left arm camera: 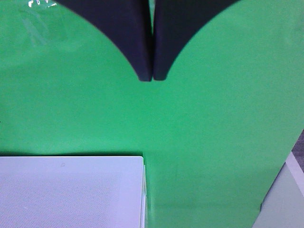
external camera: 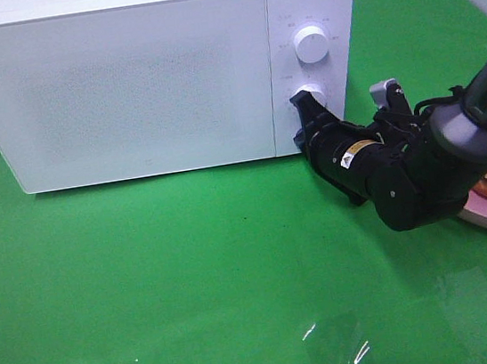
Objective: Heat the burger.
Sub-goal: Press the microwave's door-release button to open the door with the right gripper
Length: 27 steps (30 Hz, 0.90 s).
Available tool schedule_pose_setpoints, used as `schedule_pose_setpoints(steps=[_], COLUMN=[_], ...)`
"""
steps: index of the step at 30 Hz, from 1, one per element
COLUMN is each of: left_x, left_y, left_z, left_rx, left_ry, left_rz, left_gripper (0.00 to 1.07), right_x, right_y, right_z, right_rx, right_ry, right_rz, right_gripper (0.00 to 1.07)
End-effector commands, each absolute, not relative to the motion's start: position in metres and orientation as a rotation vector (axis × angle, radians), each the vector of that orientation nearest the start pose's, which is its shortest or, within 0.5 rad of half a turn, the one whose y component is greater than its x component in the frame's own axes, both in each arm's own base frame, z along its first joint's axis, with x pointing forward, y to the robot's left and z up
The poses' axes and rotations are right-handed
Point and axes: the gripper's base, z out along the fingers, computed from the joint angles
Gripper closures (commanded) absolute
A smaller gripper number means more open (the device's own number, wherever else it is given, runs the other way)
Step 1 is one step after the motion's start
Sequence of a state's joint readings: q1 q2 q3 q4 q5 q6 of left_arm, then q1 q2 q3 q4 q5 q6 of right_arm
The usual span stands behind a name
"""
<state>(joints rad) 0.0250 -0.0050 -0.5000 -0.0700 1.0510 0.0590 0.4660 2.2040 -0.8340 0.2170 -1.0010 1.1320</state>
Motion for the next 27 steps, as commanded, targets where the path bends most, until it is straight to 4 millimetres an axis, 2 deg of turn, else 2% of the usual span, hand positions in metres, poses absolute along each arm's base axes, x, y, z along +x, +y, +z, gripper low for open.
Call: schedule_pose_setpoints(steps=[1,4,8,13,18,23,24,25,26,27], left_x=[-0.008,-0.008,-0.008,-0.008,-0.008,-0.008,-0.008,-0.008,-0.008,-0.008], left_y=[-0.006,-0.006,-0.006,-0.006,-0.006,-0.006,-0.006,-0.006,-0.006,-0.006], left_z=[0.279,0.279,0.279,0.279,0.279,0.279,0.279,0.279,0.279,0.279], left_rx=[0.043,0.043,0.043,0.043,0.043,0.043,0.043,0.043,0.043,0.043], left_ry=[1.994,1.994,1.994,1.994,1.994,1.994,1.994,1.994,1.994,1.994], left_rz=[-0.033,-0.033,-0.033,-0.033,-0.033,-0.033,-0.033,-0.033,-0.033,-0.033], left_gripper=[1.06,1.06,1.06,1.06,1.06,1.06,1.06,1.06,1.06,1.06], right_x=[0.373,0.38,0.387,0.4,0.4,0.384,0.373,0.373,0.359,0.359], right_y=[0.146,0.133,0.126,0.129,0.13,0.125,0.122,0.122,0.119,0.119], right_z=[0.105,0.107,0.111,0.121,0.121,0.111,0.107,0.107,0.104,0.104], right_rx=[0.849,0.874,0.873,0.836,0.819,0.856,0.876,0.876,0.874,0.874], right_ry=[1.431,1.397,1.37,1.34,1.35,1.43,1.503,1.503,1.582,1.582], right_rz=[1.121,1.113,1.122,1.164,1.171,1.144,1.116,1.116,1.082,1.082], right_gripper=[1.07,1.07,1.07,1.07,1.07,1.07,1.07,1.07,1.07,1.07])
